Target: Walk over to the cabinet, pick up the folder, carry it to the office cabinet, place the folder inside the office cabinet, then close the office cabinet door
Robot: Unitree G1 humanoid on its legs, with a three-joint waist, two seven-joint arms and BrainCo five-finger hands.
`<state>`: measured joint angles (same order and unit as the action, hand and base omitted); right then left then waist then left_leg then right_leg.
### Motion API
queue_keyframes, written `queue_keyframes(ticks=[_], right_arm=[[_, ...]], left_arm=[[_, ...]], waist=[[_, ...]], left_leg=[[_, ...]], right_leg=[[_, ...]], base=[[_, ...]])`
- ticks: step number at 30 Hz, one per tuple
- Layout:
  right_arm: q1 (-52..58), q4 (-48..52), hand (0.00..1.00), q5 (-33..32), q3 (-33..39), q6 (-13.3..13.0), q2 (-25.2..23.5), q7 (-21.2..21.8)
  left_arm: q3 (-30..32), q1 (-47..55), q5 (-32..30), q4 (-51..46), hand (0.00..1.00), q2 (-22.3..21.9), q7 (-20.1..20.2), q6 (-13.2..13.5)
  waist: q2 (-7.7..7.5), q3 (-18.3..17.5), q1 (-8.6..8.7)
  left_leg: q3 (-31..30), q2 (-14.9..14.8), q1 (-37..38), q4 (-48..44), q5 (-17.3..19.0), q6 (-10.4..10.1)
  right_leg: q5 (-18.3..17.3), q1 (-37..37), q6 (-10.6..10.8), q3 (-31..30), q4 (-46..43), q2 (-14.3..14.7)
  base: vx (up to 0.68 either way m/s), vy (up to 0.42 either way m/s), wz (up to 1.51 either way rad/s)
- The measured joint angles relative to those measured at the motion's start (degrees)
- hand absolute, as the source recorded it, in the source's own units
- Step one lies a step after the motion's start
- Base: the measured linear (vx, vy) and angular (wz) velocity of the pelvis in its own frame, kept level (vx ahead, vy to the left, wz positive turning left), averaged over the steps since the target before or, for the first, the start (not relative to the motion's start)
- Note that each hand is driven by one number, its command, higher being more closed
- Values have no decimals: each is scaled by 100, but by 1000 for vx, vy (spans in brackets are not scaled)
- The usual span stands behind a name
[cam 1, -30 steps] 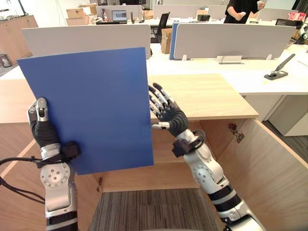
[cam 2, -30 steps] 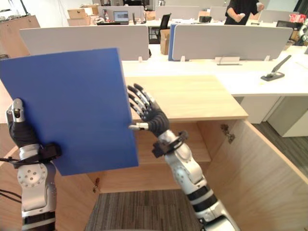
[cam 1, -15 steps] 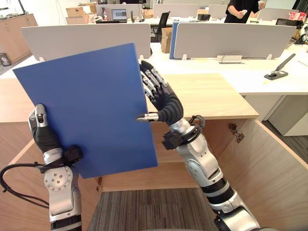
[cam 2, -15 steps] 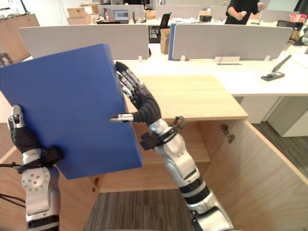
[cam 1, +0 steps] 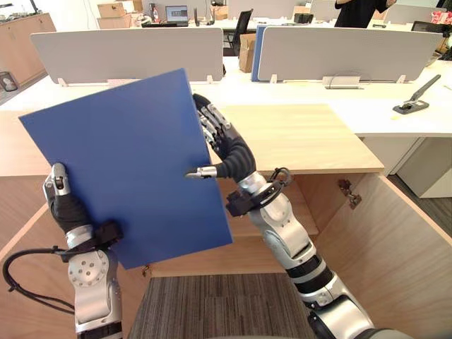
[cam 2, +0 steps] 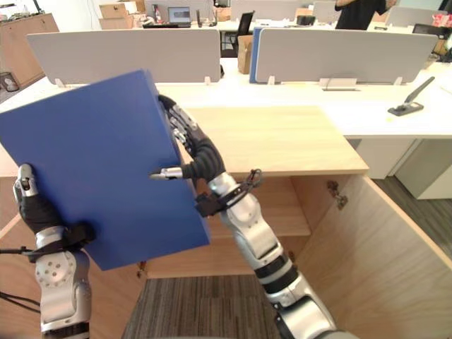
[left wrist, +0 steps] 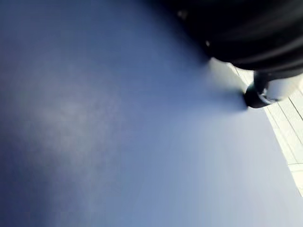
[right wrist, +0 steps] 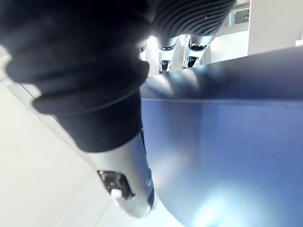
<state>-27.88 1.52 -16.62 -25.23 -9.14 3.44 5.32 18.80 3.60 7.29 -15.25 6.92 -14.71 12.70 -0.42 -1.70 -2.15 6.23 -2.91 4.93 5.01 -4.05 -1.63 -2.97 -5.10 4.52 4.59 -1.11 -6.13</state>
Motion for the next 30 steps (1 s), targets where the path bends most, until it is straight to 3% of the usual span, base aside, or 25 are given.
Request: queue_keyframes(ticks=[7,14,18,28,29,30], right_arm=[[19,-459,0,-13,-85,-1,-16,-56],[380,-880,0,220,-264,77,-41,-96],[670,-1032,0,252,-352,170,-143,-171],[807,-1257,0,908,-306,254,-429,-751],[810,-1256,100,914,-306,255,-434,-764],[814,-1255,100,937,-306,255,-438,-767]], left_arm=[[-18,258,284,-169,100,6,23,-57],[-125,455,1208,-966,100,-3,239,17],[-136,480,1241,-1308,100,57,392,83],[-214,519,1254,-1579,100,1,276,87],[-217,520,1254,-1579,100,0,267,87],[-220,520,1255,-1579,100,0,261,87]], waist=[[-3,20,10],[-13,21,14],[-13,25,25],[-48,41,71],[-53,44,72],[-66,50,73]], left_leg=[[-17,1,-6,0,-1,0],[-63,2,-13,2,-14,-13],[-126,4,-47,2,-44,-17],[-197,5,-73,2,-94,-13],[-199,5,-76,2,-95,-13],[-203,5,-77,2,-96,-13]], right_leg=[[-1,-5,-1,13,8,0],[-3,-21,-4,66,8,-2],[-3,-20,-5,133,7,-4],[-2,-15,-7,185,-19,-5],[-2,-14,-7,187,-19,-5],[-2,-15,-7,191,-18,-5]], base=[[0,0,0],[0,0,2],[-10,-1,8],[-14,0,3],[0,0,0],[0,0,0]])
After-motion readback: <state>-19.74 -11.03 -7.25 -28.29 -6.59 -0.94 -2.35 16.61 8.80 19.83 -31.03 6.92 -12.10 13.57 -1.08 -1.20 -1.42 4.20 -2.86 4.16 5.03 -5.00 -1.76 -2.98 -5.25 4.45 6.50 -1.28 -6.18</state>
